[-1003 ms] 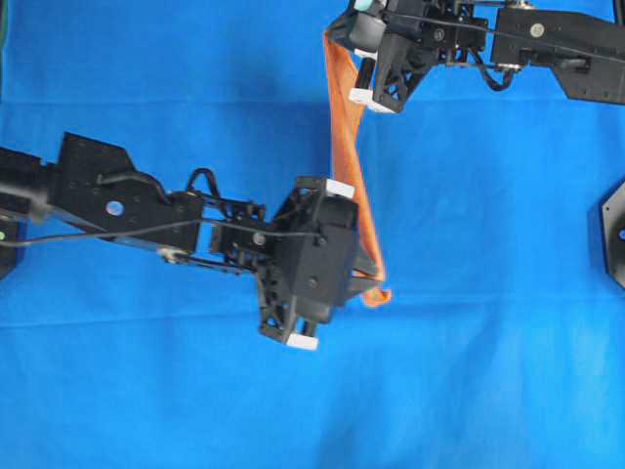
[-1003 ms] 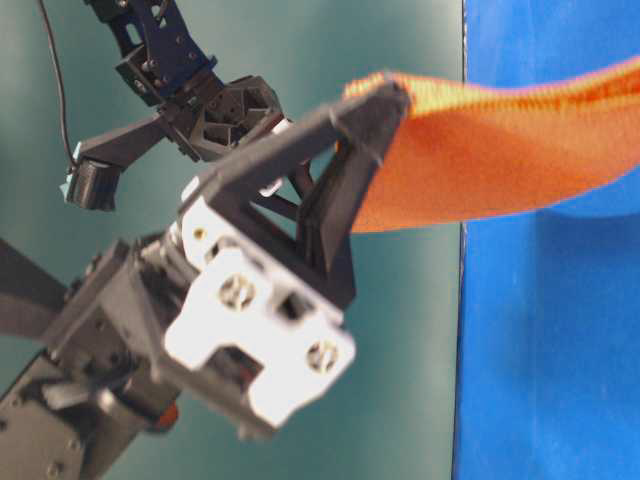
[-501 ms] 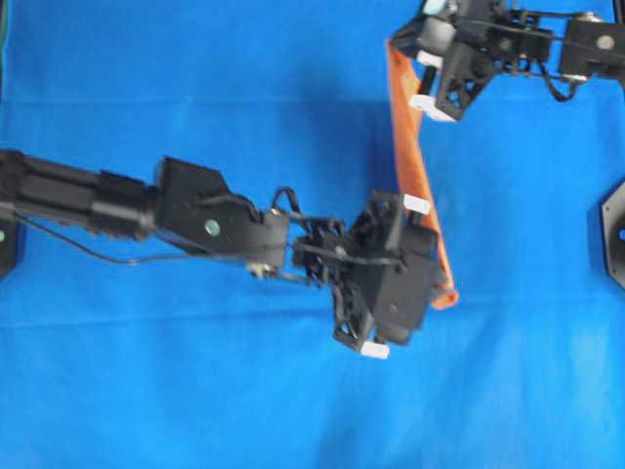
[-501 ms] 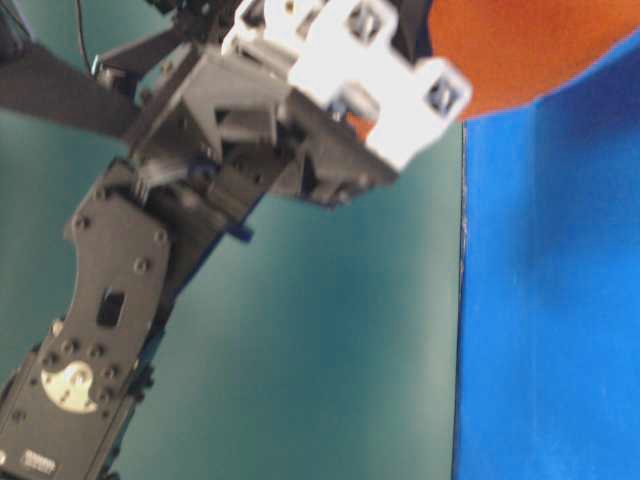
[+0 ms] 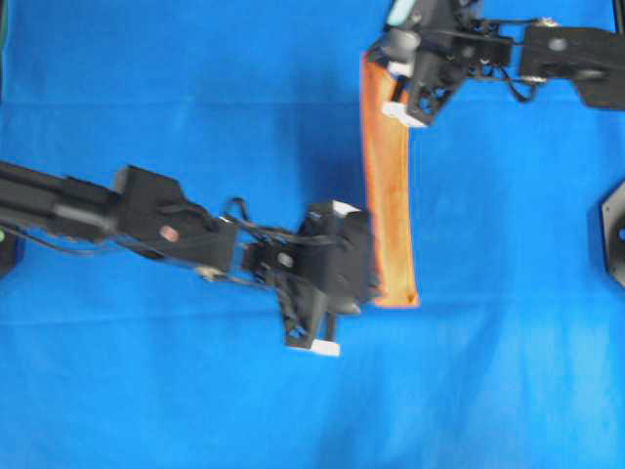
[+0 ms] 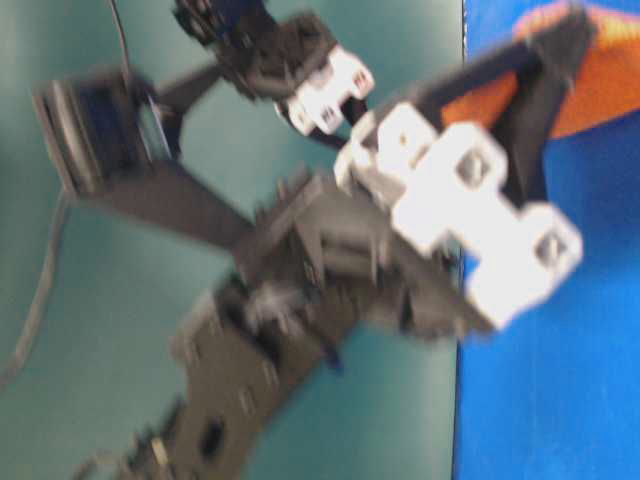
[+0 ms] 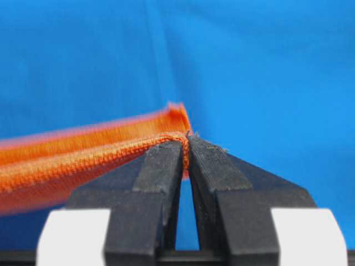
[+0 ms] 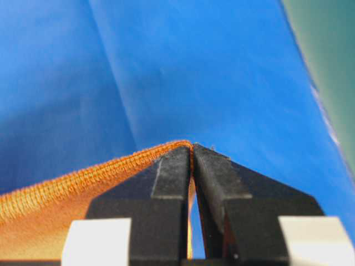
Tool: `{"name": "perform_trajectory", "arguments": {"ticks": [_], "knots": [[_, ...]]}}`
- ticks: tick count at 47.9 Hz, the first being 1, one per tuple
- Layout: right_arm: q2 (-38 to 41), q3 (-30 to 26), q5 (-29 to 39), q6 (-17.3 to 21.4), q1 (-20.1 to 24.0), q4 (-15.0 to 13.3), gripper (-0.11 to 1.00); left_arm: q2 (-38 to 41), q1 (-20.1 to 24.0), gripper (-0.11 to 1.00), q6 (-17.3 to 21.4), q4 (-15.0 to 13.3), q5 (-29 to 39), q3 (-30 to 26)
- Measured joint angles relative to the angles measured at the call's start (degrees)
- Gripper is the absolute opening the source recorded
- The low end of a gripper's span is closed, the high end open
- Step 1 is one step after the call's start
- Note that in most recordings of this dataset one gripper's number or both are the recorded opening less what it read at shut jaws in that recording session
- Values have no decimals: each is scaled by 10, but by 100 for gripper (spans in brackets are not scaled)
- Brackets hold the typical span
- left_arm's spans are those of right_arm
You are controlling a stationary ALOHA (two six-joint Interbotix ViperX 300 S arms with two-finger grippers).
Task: Fold the orange towel.
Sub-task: 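Lift the towel and swing it, right gripper up, left gripper down, then lay the towel vertically on the table and release both grippers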
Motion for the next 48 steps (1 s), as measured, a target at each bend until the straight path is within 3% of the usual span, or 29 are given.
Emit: {"name": "perform_trajectory", "arguments": {"ticks": [7, 11, 19, 37, 41, 48], "knots": [[45, -33, -24, -5, 5, -2, 3, -35, -6, 2, -65, -2, -43, 85], [59, -44, -33, -8, 9, -3, 3, -46, -11, 2, -80, -2, -64, 118], [71, -54, -40, -10, 9, -3, 3, -50, -13, 2, -86, -4, -106, 163], [80, -54, -59, -11, 10, -4, 4, -49, -14, 3, -84, -4, -124, 168], [80, -53, -62, -13, 10, -4, 12, -47, -13, 17, -85, -3, -124, 168], [80, -48, -62, -13, 0, -4, 56, -46, -13, 61, -85, -3, -118, 169]]}}
